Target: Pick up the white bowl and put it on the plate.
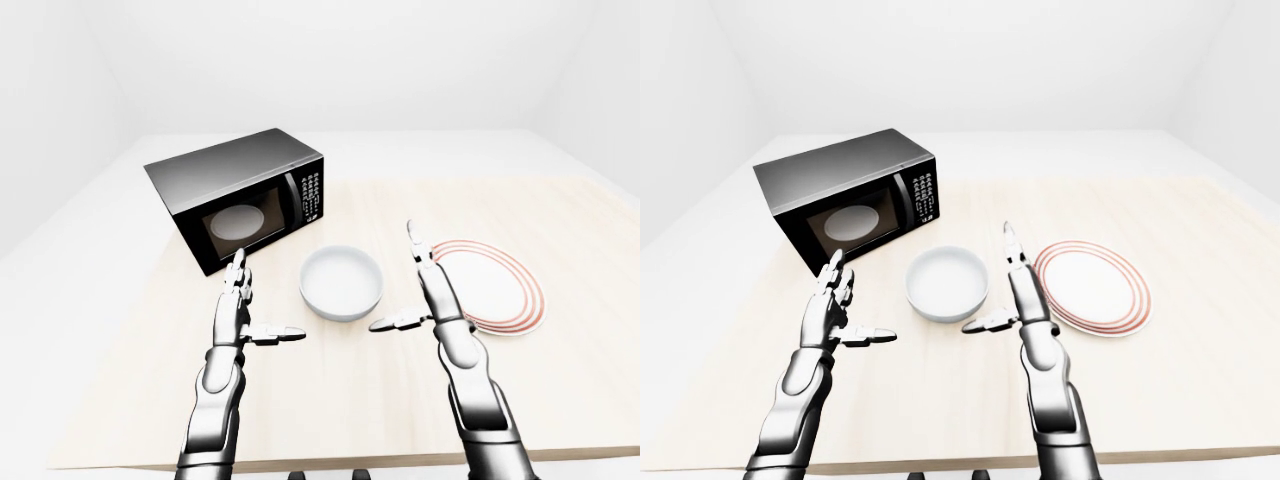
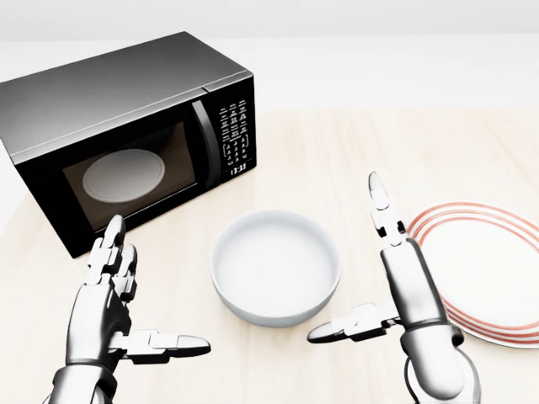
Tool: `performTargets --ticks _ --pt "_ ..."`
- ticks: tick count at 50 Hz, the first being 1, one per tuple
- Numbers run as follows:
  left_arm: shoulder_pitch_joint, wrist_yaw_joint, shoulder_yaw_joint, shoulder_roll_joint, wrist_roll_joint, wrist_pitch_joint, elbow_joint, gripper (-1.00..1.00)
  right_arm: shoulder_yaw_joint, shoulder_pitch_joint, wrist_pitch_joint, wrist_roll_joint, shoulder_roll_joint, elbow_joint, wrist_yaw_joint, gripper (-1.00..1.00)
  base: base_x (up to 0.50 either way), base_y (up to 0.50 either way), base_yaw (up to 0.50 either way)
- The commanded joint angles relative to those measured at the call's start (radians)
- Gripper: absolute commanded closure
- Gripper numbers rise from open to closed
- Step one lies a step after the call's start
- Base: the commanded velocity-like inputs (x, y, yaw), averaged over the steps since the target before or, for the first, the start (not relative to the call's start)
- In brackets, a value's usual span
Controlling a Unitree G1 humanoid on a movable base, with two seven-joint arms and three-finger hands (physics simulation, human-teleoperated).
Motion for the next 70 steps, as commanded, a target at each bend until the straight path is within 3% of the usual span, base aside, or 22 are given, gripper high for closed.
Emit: performTargets --ticks 1,9,20,40,57,70 --pt "0.000 0.000 0.000 0.000 0.000 0.000 0.000 -1.00 0.003 -0.037 0.008 -0.181 -0.021 -0.013 0.045 -1.00 0.00 0.00 0.00" --pt "0.000 0.000 0.000 0.000 0.000 0.000 0.000 -1.00 0.019 -0.059 0.008 -0.356 -0.039 0.033 0.113 -1.00 0.00 0.00 0.00" --pt "0.000 0.000 0.000 0.000 0.000 0.000 0.000 -1.00 0.020 -0.057 -0.025 -0.483 -0.048 0.043 0.167 -1.00 0.00 0.00 0.00" --pt "0.000 0.000 0.000 0.000 0.000 0.000 0.000 -1.00 0.072 -0.075 -0.058 -0.661 -0.019 0.027 0.225 -1.00 0.00 0.00 0.00" --pt "0.000 0.000 0.000 0.000 0.000 0.000 0.000 -1.00 0.122 -0.078 -0.111 -0.788 -0.001 0.095 0.215 -1.00 0.00 0.00 0.00" --pt "0.000 0.000 0.000 0.000 0.000 0.000 0.000 -1.00 0.137 -0.145 -0.114 -0.859 0.010 0.165 0.249 -1.00 0.00 0.00 0.00"
